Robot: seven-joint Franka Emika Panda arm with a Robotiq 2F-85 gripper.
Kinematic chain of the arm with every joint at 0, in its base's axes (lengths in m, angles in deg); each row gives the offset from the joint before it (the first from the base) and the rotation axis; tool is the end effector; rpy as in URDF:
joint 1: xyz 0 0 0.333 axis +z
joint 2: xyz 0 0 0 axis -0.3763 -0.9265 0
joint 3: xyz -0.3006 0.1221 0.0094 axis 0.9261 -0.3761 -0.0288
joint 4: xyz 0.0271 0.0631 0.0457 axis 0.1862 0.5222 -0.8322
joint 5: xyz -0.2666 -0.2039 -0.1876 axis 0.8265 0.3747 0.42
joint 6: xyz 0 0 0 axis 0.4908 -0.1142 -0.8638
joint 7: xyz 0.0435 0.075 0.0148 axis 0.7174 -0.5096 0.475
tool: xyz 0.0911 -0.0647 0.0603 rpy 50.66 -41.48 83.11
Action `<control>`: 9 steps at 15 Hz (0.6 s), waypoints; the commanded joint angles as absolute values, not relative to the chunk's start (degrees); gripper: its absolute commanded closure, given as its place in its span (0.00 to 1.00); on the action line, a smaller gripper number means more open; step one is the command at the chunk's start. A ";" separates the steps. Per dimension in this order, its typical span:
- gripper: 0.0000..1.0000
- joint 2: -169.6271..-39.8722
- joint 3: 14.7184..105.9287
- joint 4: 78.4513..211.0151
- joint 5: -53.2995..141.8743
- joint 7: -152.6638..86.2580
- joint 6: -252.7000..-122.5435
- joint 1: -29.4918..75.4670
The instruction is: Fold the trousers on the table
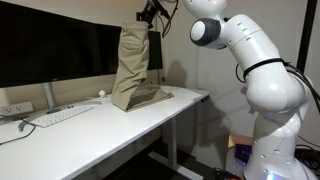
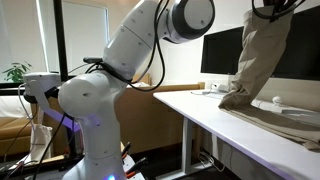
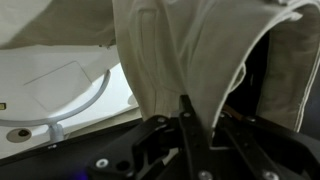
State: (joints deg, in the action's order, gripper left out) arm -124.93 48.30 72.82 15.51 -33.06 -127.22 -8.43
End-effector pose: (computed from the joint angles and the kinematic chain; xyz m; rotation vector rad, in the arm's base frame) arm 0.5984 -0.2345 0.7409 -2.6224 0.4257 -0.5243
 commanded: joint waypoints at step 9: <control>0.95 -133.45 48.50 73.98 15.83 -35.93 -130.00 -13.12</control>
State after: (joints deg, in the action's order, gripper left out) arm -132.41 49.11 72.97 15.68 -34.03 -128.33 -11.96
